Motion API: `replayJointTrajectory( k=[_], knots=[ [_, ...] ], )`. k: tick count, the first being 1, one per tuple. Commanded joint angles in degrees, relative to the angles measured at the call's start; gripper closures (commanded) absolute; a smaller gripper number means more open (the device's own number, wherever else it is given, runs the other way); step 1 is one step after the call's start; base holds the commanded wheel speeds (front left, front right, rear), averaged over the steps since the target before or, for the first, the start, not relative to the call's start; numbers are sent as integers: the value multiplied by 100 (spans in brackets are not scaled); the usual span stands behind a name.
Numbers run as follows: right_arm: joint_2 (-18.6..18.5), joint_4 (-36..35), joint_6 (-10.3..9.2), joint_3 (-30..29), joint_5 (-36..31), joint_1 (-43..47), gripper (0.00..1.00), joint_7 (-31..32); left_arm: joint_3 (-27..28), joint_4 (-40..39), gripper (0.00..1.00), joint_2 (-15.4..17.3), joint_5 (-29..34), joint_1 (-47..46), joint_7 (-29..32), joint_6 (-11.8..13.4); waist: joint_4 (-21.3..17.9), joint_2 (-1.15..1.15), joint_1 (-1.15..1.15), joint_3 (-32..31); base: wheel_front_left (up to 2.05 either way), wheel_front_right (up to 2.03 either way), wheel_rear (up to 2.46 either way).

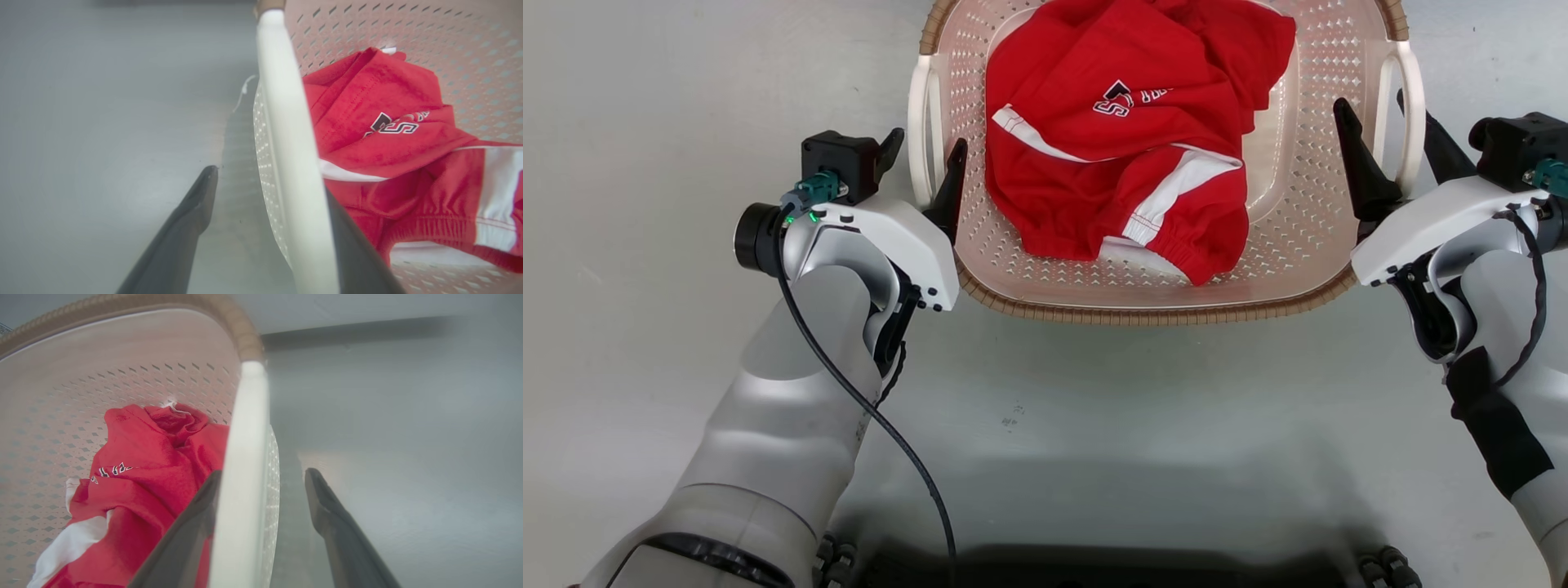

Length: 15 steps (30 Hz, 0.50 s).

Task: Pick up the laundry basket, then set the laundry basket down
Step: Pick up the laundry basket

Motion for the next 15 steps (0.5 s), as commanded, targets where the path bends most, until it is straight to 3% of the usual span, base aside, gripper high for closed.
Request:
replayJointTrajectory(
  k=[1, 8, 9, 10, 15],
  knots=[
    [56, 12, 24, 122, 86, 151, 0, -75, 0, 20, 0, 161, -114, 25, -35, -18, 6, 0, 0, 20, 0, 0, 0],
    [62, 80, 24, 185, 171, 106, 0, -75, -147, 85, 0, 161, -270, -44, -35, -19, 12, 0, 0, 38, 0, 0, 0],
    [64, 87, 24, 190, 195, 101, 69, -75, -189, 54, 100, 161, -297, -45, -35, -19, 7, 0, 0, 41, 0, 0, 0],
    [66, 108, 24, 219, 220, 99, 100, -75, -241, 62, 100, 161, -329, -25, -35, -19, 5, 0, 0, 42, 0, 0, 0],
    [51, 147, 24, 277, 332, 46, 100, -75, -432, 125, 100, 161, -518, -43, -35, -19, 3, 0, 0, 49, 0, 0, 0]
  ],
)
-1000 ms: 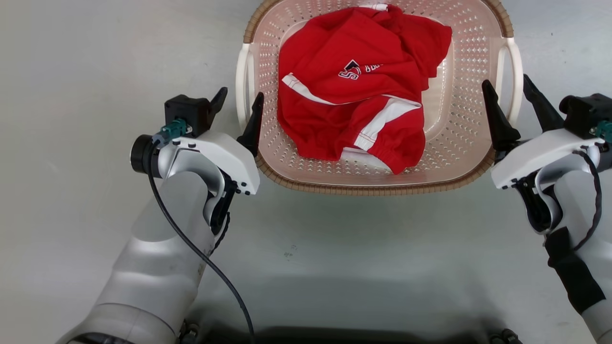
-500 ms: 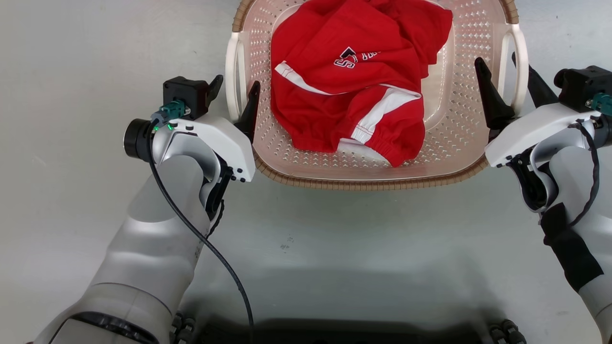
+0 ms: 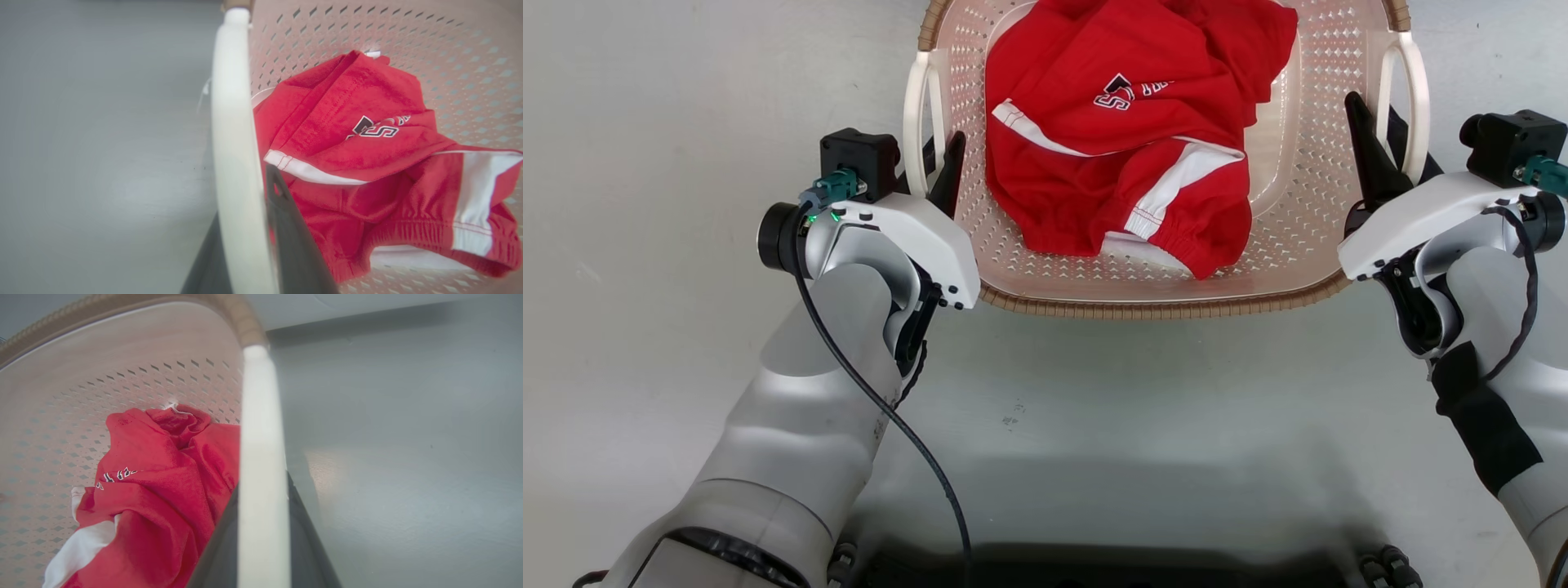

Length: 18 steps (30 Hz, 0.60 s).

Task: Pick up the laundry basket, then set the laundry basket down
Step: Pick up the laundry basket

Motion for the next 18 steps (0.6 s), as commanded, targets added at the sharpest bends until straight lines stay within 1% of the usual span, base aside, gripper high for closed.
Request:
replayJointTrajectory(
  k=[1, 10, 18],
  knots=[
    [-69, 3, 35, 104, 3, 150, 100, -36, 13, 34, 100, 288, -28, 66, -10, -21, -1, 0, 0, 2, 0, 0, 0],
    [-58, 310, 35, 293, 114, 31, 100, -36, -224, 257, 100, 288, -306, 18, -11, -22, -26, 0, 0, -55, 0, 0, 0],
    [-9, 915, 35, 600, 305, -132, 100, -36, -456, 516, 100, 294, -550, 36, 35, -22, -73, 0, 0, -208, 0, 0, 0]
  ],
)
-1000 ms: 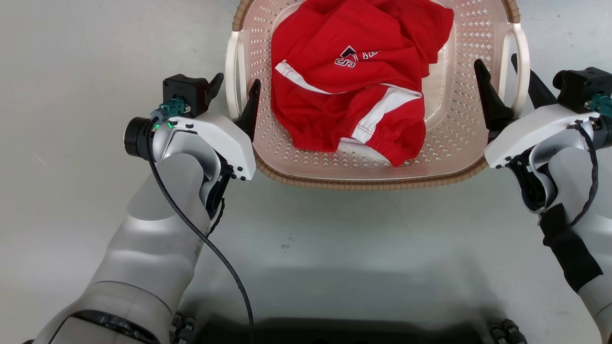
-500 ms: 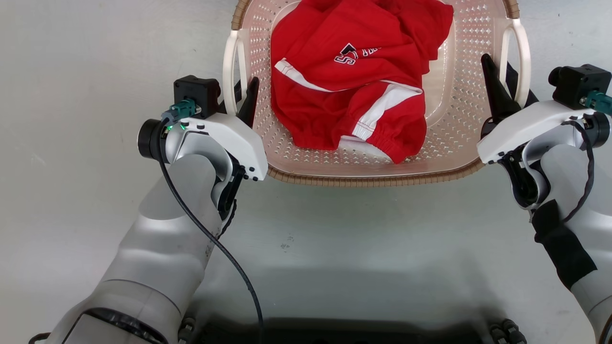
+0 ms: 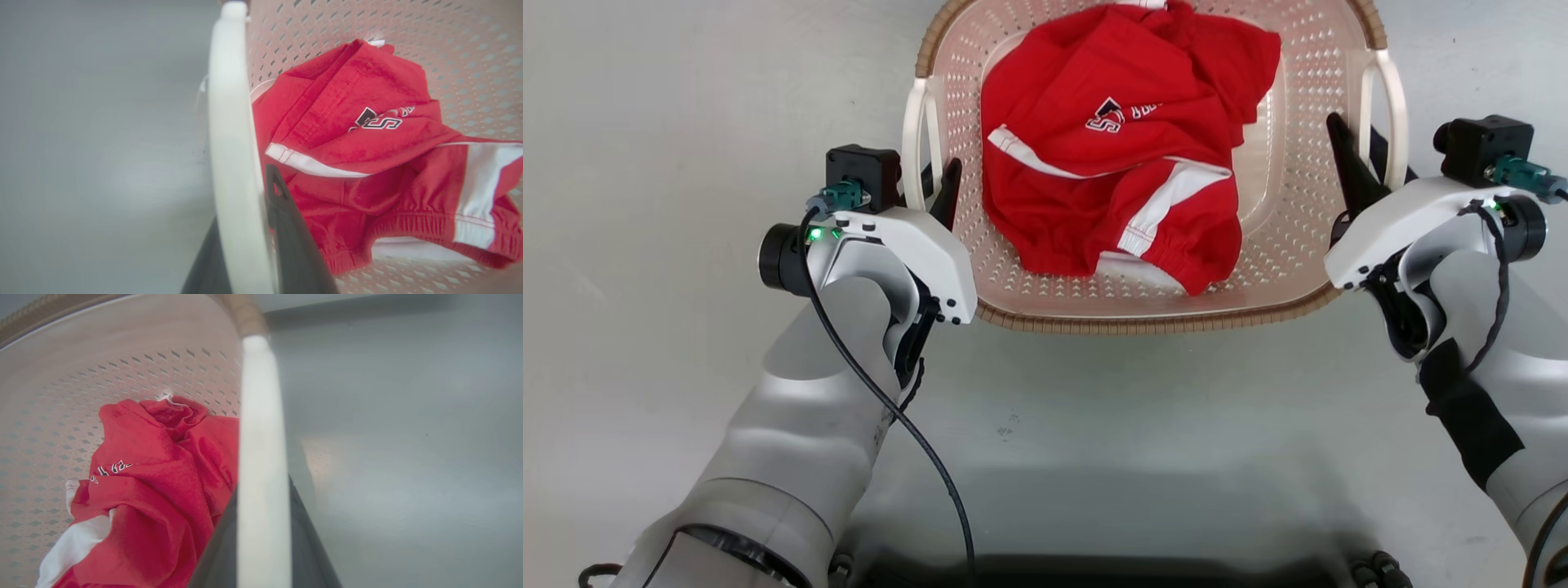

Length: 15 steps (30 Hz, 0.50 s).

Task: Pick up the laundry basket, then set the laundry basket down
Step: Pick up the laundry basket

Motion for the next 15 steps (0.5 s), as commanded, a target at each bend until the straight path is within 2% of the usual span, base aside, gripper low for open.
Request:
replayJointTrajectory(
  k=[1, 8, 15],
  knots=[
    [-132, 183, 26, 137, 64, 188, 100, -29, 1, 73, 100, 330, -45, 142, 6, -17, -22, 0, 0, -66, 0, 0, 0],
    [-78, 750, 26, 540, 360, 37, 100, -16, -148, 177, 100, 381, -281, 253, 214, -17, -77, 0, 0, -287, 0, 0, 0],
    [-55, 1205, 26, 894, 660, -96, 100, 291, -271, 222, 100, 467, -532, 392, 511, -17, -121, 0, 0, -549, 0, 0, 0]
  ],
)
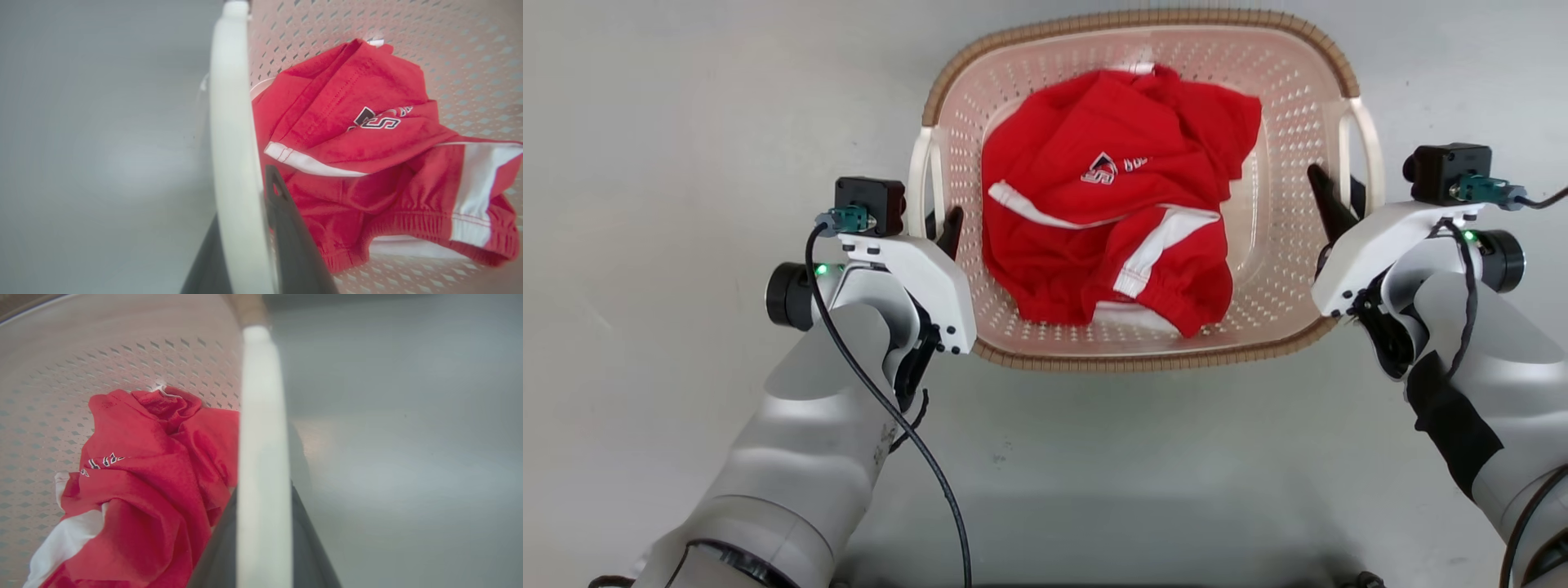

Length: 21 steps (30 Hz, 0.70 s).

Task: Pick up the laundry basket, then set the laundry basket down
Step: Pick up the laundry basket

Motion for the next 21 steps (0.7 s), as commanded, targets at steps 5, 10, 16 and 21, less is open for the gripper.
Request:
replayJointTrajectory(
  k=[5, 10, 16, 21],
  knots=[
    [-273, 242, -23, 294, 188, 133, 100, 307, -22, 85, 100, 531, -167, 289, 237, -16, -48, 0, 0, -238, 0, 0, 0],
    [-272, 273, -23, 546, 396, 136, 100, 539, -100, 105, 100, 628, -321, 371, 483, -16, -102, 0, 0, -447, 0, 0, 0],
    [-272, 437, -23, 779, 619, 172, 100, 814, -198, 134, 100, 711, -466, 456, 809, -16, -148, 0, 0, -693, 0, 0, 0],
    [-271, 507, -23, 891, 824, 242, 100, 880, -265, 155, 100, 773, -550, 514, 963, -16, -176, 0, 0, -939, 0, 0, 0]
  ],
)
